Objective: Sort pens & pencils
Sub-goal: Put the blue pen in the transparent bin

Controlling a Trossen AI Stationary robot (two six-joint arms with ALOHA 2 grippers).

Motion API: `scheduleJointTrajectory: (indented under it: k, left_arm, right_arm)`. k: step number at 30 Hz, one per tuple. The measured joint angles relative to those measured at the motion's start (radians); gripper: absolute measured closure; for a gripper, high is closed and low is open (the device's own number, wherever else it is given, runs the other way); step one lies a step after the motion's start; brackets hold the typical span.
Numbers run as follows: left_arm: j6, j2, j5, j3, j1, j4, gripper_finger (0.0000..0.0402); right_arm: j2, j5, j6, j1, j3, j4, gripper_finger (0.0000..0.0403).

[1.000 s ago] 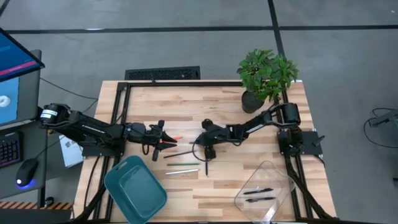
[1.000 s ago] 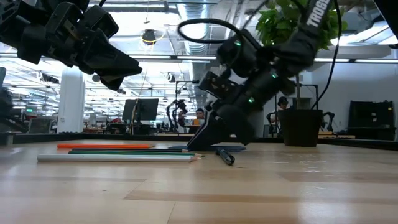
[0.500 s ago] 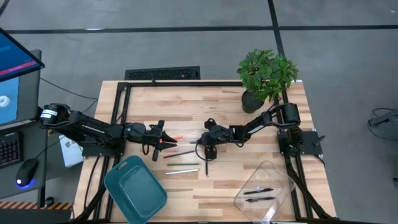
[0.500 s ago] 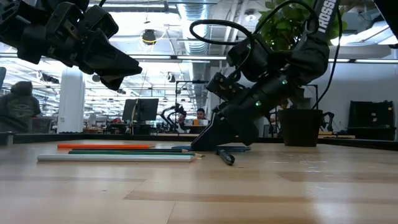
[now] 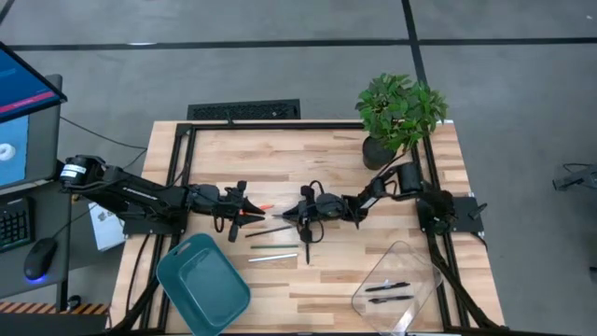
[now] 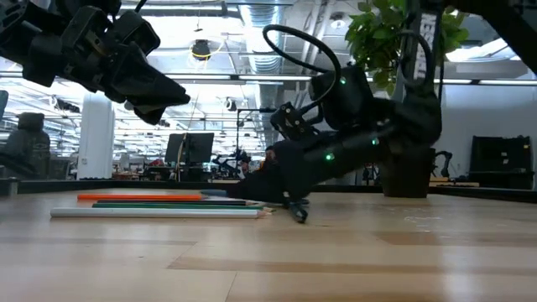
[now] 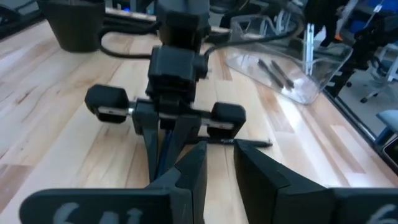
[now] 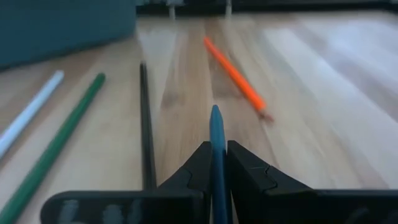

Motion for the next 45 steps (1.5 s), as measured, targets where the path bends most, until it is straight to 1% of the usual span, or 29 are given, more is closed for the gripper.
scheduleJointTrajectory:
  k: [5,10,14,16,31,40,45]
  left_arm:
    - [0.001,0.000,-0.001,0.000,0.000,-0.004,0.0330]
    - [0.002,0.000,-0.002,0.000,0.000,-0.004,0.0330]
    - [0.001,0.000,-0.009,0.000,0.000,-0.004,0.0330]
    - [0.001,0.000,-0.015,0.000,0.000,-0.004,0.0330]
    - [-0.004,0.000,-0.021,0.000,0.000,-0.005,0.0330]
    - [-0.004,0.000,-0.021,0.000,0.000,-0.005,0.0330]
    - [-0.005,0.000,-0.021,0.000,0.000,-0.005,0.0330]
  right_arm:
    - [-0.001,0.027,0.005,0.001,-0.001,0.006,0.0337]
    - [-0.050,0.027,0.000,0.001,-0.004,-0.101,0.0334]
    - [-0.094,0.043,0.007,0.000,-0.004,-0.212,0.0324]
    - [-0.104,0.046,0.005,0.001,-0.004,-0.237,0.0319]
    - [-0.105,0.051,0.012,0.012,-0.003,-0.251,0.0316]
    - [-0.105,0.056,0.021,0.019,-0.004,-0.254,0.0352]
    - [-0.105,0.055,0.022,0.019,-0.004,-0.254,0.0344]
